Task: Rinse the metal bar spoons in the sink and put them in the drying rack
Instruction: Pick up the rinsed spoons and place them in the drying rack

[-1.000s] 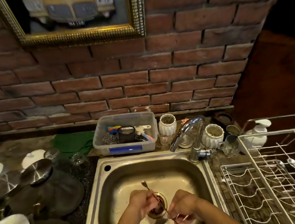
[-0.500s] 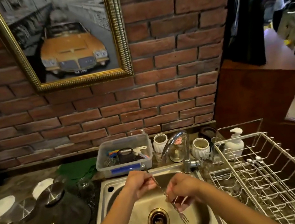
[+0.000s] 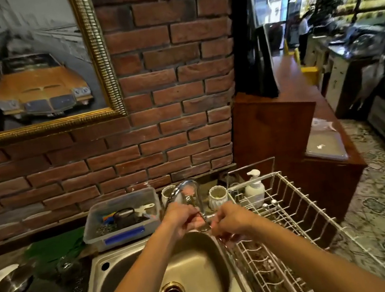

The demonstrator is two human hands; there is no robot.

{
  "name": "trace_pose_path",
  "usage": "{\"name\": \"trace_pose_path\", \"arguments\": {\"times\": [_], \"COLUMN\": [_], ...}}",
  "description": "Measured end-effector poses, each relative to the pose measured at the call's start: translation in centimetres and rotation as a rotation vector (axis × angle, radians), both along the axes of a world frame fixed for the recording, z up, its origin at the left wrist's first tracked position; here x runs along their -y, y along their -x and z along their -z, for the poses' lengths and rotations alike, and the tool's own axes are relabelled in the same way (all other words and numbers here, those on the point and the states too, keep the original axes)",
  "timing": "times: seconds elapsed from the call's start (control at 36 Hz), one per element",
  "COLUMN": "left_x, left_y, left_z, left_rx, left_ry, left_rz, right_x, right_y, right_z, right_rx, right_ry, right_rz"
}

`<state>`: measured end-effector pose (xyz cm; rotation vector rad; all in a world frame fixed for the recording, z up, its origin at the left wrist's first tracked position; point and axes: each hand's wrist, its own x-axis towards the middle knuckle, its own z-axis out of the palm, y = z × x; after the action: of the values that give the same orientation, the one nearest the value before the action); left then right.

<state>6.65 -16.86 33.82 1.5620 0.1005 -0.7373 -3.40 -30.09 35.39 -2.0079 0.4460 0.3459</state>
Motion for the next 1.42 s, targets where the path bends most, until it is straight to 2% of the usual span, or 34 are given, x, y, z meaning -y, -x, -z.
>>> {"name": "trace_pose_path", "arguments": {"times": [0.19,0.33,0.47,0.86,1.22,1.42], "left_x": [6.0,9.5,12.7,19.9,23.0,23.9], "left_y": [1.7,2.6,3.4,5.9,7.6,7.9], "left_z": [-0.1,-0.2,-0.5,1.0,3.3,5.3], "left_rx": [-0.018,-0.046,-0.015,0.121,0.417,0.553], "left_ry": [0.021,0.022,-0.008,-0.248,-0.673,-0.776], "left_rz": [0.064,0.124,0.141,0.172,0.095,0.182], "right_x": [5.3,8.5,11.3,16.1,17.0,16.8], "right_y": [2.9,4.7,6.0,7.5,7.2,7.4], "right_z": [-1.3,-1.9,-1.8,1.1,4.7,6.4], "right_rx": [0.039,0.043,0.056,0.003,-0.038,-0.048], "right_ry": [0.058,-0.019,-0.006,0.046,0.147,0.145], "right_rz": [0.023,0.092,0.125,0.160,0.114,0.079]}}
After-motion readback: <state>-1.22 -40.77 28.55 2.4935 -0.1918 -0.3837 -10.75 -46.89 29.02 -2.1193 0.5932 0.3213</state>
